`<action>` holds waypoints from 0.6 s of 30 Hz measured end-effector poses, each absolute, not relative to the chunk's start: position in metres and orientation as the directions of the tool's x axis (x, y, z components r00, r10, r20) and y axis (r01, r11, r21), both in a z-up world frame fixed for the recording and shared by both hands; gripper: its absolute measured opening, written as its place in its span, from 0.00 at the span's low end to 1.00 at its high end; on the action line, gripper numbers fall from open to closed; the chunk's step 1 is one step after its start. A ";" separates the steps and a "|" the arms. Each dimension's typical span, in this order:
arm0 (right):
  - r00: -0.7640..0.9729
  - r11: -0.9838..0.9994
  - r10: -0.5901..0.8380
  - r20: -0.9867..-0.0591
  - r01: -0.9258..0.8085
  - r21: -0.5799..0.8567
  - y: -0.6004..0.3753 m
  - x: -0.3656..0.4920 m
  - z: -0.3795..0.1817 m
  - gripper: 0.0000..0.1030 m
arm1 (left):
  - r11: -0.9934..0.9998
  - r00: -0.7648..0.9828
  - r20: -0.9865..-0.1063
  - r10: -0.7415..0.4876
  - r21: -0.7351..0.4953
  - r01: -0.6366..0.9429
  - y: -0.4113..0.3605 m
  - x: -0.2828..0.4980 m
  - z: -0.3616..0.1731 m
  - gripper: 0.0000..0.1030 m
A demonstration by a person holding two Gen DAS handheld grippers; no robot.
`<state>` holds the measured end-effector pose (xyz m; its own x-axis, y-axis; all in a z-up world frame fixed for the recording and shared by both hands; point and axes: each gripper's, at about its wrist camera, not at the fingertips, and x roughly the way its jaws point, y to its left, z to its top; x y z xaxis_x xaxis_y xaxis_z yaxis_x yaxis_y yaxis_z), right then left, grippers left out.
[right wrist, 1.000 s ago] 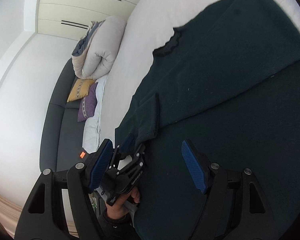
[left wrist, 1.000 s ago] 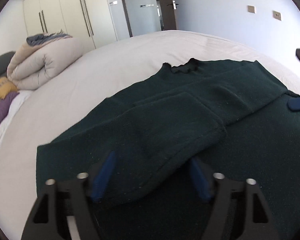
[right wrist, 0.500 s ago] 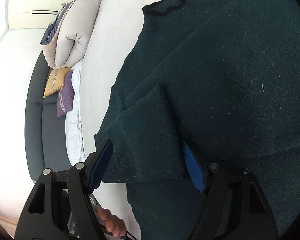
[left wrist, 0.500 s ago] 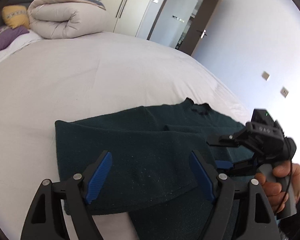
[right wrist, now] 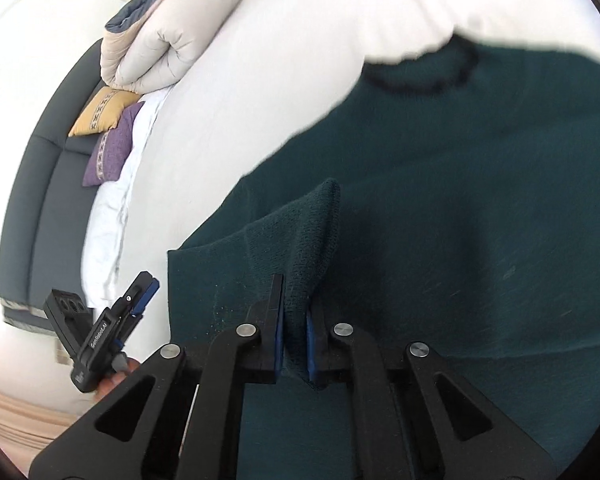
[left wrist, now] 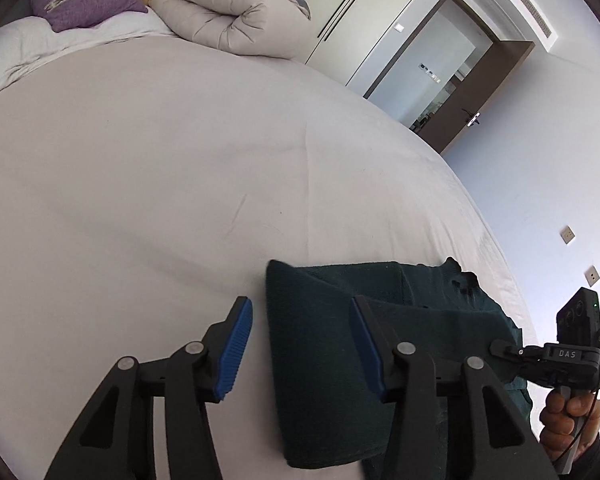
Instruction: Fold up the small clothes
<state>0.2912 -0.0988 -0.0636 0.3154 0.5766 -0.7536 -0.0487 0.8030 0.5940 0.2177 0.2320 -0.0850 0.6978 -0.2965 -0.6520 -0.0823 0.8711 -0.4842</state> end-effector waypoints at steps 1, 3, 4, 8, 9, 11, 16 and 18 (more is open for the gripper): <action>0.334 0.825 0.547 -0.768 -0.055 0.563 -0.106 0.293 -0.056 0.07 | 0.870 0.697 -0.649 -0.304 -0.487 -0.074 0.230 0.218 -0.085 0.48; 0.369 0.864 0.483 -0.794 -0.055 0.500 -0.124 0.298 -0.044 0.07 | 0.873 0.696 -0.644 -0.317 -0.484 -0.051 0.222 0.220 -0.084 0.45; 0.380 0.878 0.457 -0.804 -0.046 0.477 -0.135 0.300 -0.040 0.07 | 0.876 0.693 -0.645 -0.323 -0.481 -0.039 0.218 0.221 -0.084 0.45; 0.412 0.910 0.373 -0.831 0.010 0.414 -0.179 0.307 -0.035 0.07 | 0.878 0.678 -0.634 -0.371 -0.477 0.035 0.197 0.225 -0.083 0.36; 0.420 0.920 0.346 -0.839 0.025 0.392 -0.193 0.308 -0.036 0.07 | 0.881 0.671 -0.636 -0.380 -0.470 0.054 0.191 0.227 -0.083 0.31; 0.422 0.922 0.326 -0.846 0.056 0.383 -0.225 0.306 -0.043 0.07 | 0.884 0.660 -0.638 -0.396 -0.459 0.086 0.178 0.230 -0.084 0.29; 0.423 0.929 0.280 -0.862 0.105 0.354 -0.270 0.295 -0.063 0.07 | 0.881 0.635 -0.649 -0.420 -0.460 0.112 0.163 0.236 -0.094 0.29; 0.420 0.925 0.281 -0.863 0.123 0.361 -0.280 0.295 -0.071 0.07 | 0.881 0.631 -0.653 -0.419 -0.461 0.108 0.163 0.237 -0.096 0.29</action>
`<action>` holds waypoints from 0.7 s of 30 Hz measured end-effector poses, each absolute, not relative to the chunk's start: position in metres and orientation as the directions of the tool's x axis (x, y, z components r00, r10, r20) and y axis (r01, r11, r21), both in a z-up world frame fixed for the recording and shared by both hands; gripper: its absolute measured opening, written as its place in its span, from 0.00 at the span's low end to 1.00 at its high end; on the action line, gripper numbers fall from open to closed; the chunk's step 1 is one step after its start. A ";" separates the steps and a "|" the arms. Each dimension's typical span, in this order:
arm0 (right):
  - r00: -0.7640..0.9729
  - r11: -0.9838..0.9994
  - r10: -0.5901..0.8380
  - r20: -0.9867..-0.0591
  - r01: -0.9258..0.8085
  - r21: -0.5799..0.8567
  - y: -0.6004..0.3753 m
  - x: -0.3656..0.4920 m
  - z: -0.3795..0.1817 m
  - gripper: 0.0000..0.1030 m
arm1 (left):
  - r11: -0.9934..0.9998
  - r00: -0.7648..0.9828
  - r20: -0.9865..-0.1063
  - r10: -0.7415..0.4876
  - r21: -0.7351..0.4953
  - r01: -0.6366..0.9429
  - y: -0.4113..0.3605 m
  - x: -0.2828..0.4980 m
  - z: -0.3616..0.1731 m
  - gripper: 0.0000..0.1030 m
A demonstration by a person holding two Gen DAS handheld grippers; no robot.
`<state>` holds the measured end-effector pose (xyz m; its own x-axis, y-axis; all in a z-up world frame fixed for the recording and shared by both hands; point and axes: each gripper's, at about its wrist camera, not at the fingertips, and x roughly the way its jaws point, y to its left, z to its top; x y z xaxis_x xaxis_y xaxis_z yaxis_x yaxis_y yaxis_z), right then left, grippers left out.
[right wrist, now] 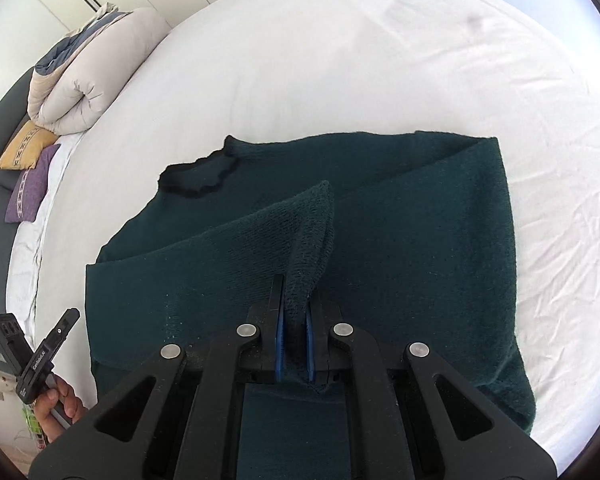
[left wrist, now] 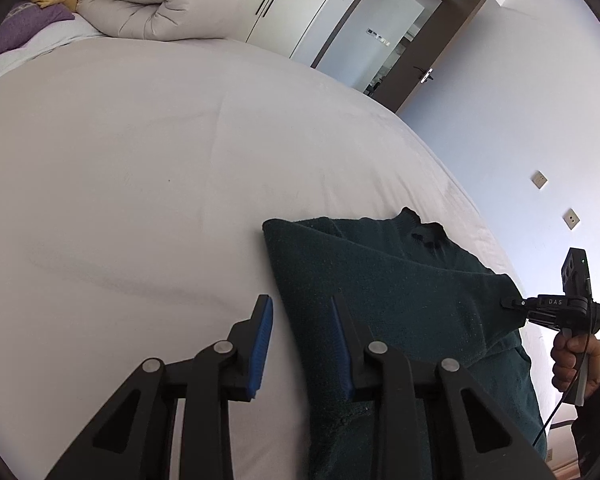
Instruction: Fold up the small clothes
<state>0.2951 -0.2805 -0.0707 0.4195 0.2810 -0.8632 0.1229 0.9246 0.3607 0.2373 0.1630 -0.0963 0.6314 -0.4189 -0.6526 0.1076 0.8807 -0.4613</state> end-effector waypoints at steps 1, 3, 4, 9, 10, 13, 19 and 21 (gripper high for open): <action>0.417 0.924 0.280 -0.865 0.127 0.360 -0.281 0.292 -0.074 0.07 | 0.880 0.631 -0.653 -0.419 -0.462 0.107 0.163 0.238 -0.097 0.29; 0.412 0.925 0.276 -0.869 0.133 0.357 -0.280 0.292 -0.082 0.07 | 0.878 0.634 -0.650 -0.420 -0.467 0.104 0.165 0.238 -0.096 0.29; 0.412 0.925 0.273 -0.869 0.137 0.355 -0.275 0.292 -0.084 0.07 | 0.877 0.633 -0.648 -0.422 -0.470 0.104 0.165 0.238 -0.096 0.29; 0.416 0.926 0.263 -0.871 0.145 0.349 -0.269 0.292 -0.088 0.07 | 0.879 0.632 -0.651 -0.420 -0.465 0.106 0.163 0.239 -0.097 0.29; 0.417 0.927 0.258 -0.872 0.146 0.344 -0.268 0.292 -0.088 0.07 | 0.879 0.632 -0.651 -0.421 -0.464 0.107 0.163 0.239 -0.097 0.29; 0.418 0.928 0.252 -0.873 0.153 0.341 -0.273 0.289 -0.086 0.07 | 0.879 0.632 -0.649 -0.423 -0.463 0.113 0.162 0.239 -0.096 0.29; 0.415 0.929 0.244 -0.877 0.160 0.334 -0.276 0.294 -0.089 0.07 | 0.878 0.633 -0.646 -0.427 -0.464 0.119 0.164 0.236 -0.094 0.29; 0.415 0.931 0.239 -0.878 0.159 0.329 -0.276 0.295 -0.089 0.07 | 0.878 0.633 -0.645 -0.427 -0.464 0.118 0.165 0.235 -0.093 0.29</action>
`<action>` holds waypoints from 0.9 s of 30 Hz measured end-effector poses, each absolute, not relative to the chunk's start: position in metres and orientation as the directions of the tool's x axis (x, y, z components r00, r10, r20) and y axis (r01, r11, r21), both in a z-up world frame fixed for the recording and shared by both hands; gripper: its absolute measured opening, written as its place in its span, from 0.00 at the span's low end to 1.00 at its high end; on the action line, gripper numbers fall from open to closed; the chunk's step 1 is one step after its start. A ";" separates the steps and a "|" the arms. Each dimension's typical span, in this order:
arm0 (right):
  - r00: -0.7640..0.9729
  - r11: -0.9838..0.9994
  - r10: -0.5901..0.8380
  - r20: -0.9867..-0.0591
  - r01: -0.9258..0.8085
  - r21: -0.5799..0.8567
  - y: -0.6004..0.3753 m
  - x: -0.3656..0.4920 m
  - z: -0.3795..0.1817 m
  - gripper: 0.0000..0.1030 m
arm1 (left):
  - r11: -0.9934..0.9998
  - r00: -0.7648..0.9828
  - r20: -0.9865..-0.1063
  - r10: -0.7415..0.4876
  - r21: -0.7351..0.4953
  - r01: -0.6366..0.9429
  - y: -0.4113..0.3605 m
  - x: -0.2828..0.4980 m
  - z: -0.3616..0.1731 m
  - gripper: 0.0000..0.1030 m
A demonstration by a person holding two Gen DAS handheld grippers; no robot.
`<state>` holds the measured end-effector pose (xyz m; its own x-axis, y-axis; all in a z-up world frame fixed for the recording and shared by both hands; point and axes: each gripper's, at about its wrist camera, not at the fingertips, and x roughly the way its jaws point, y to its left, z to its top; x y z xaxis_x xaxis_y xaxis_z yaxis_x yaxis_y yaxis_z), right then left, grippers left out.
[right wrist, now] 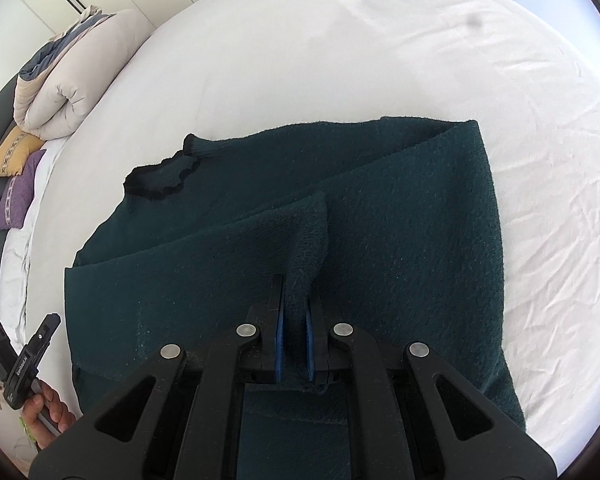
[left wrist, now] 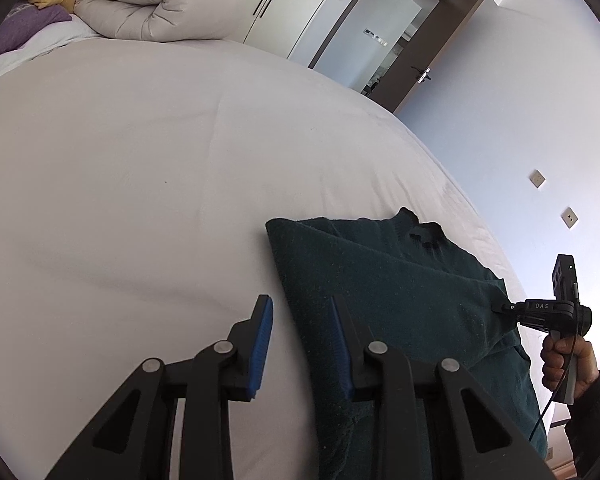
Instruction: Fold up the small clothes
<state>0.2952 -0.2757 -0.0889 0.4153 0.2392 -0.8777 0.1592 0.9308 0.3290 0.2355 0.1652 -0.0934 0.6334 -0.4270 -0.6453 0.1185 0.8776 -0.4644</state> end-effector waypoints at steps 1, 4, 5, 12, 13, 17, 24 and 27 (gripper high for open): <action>0.415 0.933 0.236 -0.879 0.156 0.325 -0.275 0.296 -0.089 0.07 | 0.877 0.634 -0.644 -0.428 -0.466 0.119 0.165 0.235 -0.093 0.29; 0.410 0.940 0.228 -0.883 0.145 0.310 -0.274 0.296 -0.093 0.07 | 0.874 0.638 -0.637 -0.433 -0.471 0.123 0.167 0.235 -0.091 0.29; 0.407 0.941 0.228 -0.885 0.140 0.307 -0.274 0.297 -0.095 0.07 | 0.870 0.637 -0.634 -0.438 -0.476 0.125 0.167 0.235 -0.091 0.29; 0.407 0.897 0.317 -0.856 0.163 0.410 -0.290 0.299 -0.107 0.06 | 0.726 0.590 -0.537 -0.602 -0.676 0.125 0.181 0.247 -0.102 0.29; 0.409 0.892 0.330 -0.851 0.161 0.423 -0.292 0.299 -0.108 0.06 | 0.705 0.586 -0.524 -0.618 -0.699 0.119 0.182 0.252 -0.103 0.29; 0.417 0.879 0.357 -0.836 0.152 0.451 -0.296 0.298 -0.112 0.06 | 0.621 0.551 -0.472 -0.688 -0.776 0.111 0.182 0.287 -0.109 0.29; 0.427 0.871 0.374 -0.824 0.143 0.470 -0.297 0.298 -0.115 0.06 | 0.597 0.490 -0.512 -0.706 -0.802 0.022 0.186 0.312 -0.151 0.06; 0.434 0.868 0.377 -0.819 0.144 0.475 -0.300 0.296 -0.117 0.06 | 0.629 0.487 -0.533 -0.692 -0.776 0.045 0.185 0.295 -0.144 0.06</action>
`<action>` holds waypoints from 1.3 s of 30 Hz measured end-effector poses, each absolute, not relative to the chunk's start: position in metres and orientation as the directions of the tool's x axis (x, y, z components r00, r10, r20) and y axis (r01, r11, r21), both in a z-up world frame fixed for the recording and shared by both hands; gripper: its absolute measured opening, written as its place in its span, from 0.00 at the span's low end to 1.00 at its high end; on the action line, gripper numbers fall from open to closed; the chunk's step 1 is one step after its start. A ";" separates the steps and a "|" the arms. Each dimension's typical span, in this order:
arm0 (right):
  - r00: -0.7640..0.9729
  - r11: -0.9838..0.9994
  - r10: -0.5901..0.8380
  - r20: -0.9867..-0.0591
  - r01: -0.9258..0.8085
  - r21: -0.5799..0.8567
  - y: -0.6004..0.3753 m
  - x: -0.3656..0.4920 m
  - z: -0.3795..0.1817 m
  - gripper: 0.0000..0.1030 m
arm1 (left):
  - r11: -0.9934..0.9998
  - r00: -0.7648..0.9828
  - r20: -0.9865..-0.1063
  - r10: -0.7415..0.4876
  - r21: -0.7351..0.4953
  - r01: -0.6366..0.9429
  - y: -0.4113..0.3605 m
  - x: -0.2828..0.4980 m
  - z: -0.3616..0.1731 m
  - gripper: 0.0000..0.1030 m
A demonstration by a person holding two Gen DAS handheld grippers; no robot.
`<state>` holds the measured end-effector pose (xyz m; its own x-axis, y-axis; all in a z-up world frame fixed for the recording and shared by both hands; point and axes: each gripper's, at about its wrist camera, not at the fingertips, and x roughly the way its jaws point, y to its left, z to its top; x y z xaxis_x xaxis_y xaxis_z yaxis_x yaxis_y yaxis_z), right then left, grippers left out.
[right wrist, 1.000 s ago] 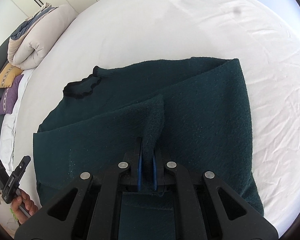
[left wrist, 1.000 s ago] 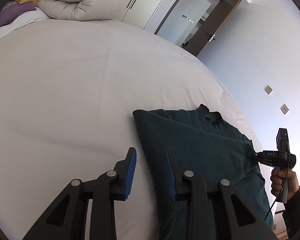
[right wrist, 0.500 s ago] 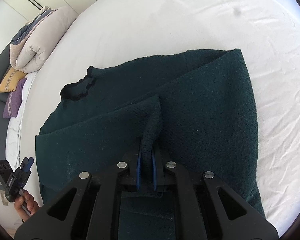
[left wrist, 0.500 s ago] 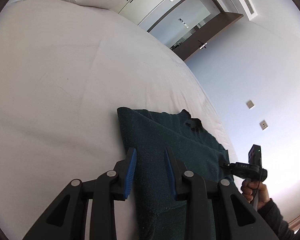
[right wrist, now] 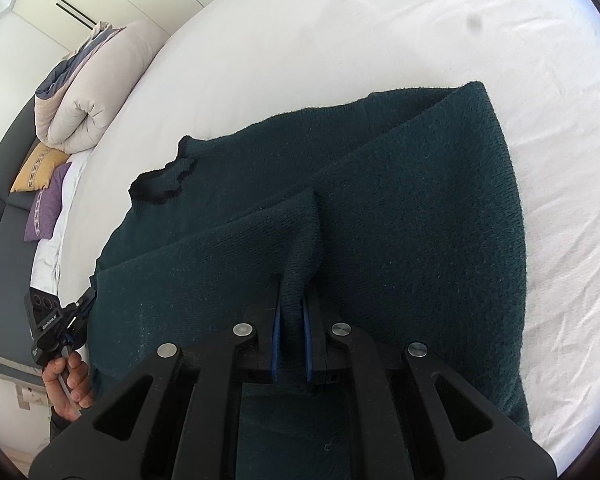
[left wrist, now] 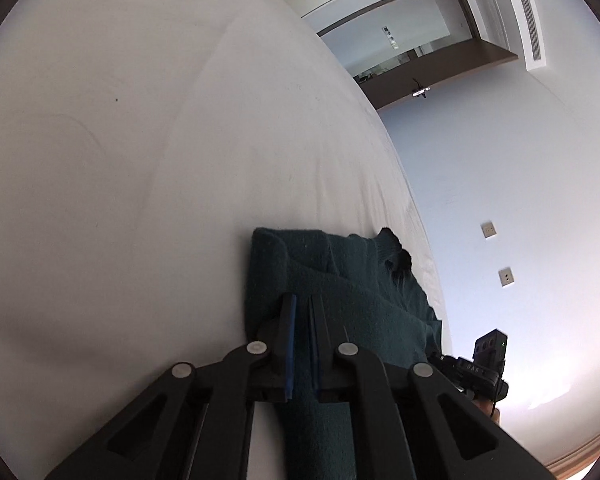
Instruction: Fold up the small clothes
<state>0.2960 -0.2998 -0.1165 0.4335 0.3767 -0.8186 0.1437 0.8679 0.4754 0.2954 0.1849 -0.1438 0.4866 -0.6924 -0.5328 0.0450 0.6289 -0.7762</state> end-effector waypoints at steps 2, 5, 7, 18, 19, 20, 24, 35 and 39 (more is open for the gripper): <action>0.441 0.867 0.374 -0.816 0.147 0.477 -0.301 0.294 -0.117 0.06 | 0.638 0.470 -0.536 -0.701 -0.766 0.078 0.179 0.283 -0.138 0.13; 0.449 0.863 0.372 -0.813 0.154 0.481 -0.302 0.292 -0.117 0.06 | 0.684 0.460 -0.573 -0.678 -0.721 0.110 0.170 0.262 -0.131 0.17; 0.452 0.862 0.373 -0.811 0.155 0.483 -0.303 0.291 -0.117 0.06 | 0.715 0.462 -0.601 -0.652 -0.690 0.113 0.167 0.247 -0.131 0.17; 0.479 0.827 0.394 -0.784 0.187 0.530 -0.315 0.272 -0.107 0.09 | 0.825 0.499 -0.684 -0.532 -0.550 0.125 0.159 0.192 -0.131 0.37; 0.480 0.824 0.398 -0.782 0.188 0.535 -0.316 0.271 -0.109 0.09 | 0.828 0.499 -0.686 -0.530 -0.545 0.130 0.157 0.194 -0.132 0.37; 0.480 0.817 0.407 -0.778 0.190 0.544 -0.318 0.270 -0.110 0.09 | 0.827 0.500 -0.684 -0.531 -0.547 0.131 0.158 0.194 -0.132 0.37; 0.476 0.781 0.427 -0.769 0.234 0.579 -0.332 0.261 -0.102 0.13 | 0.821 0.508 -0.682 -0.526 -0.563 0.094 0.160 0.182 -0.121 0.41; 0.598 0.795 0.431 -0.676 0.104 0.598 -0.387 0.087 -0.034 0.52 | 0.817 0.510 -0.708 -0.488 -0.577 -0.018 0.154 0.033 -0.112 0.75; 0.586 0.799 0.448 -0.675 0.076 0.596 -0.404 0.016 -0.040 0.52 | 0.860 0.462 -0.757 -0.462 -0.510 0.023 0.136 -0.006 -0.108 0.75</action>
<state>0.0158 -0.4040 -0.0402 0.5860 0.4480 -0.6752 0.0765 0.7990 0.5965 -0.0060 0.1360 -0.1084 0.4618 -0.4617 -0.7573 0.0231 0.8598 -0.5101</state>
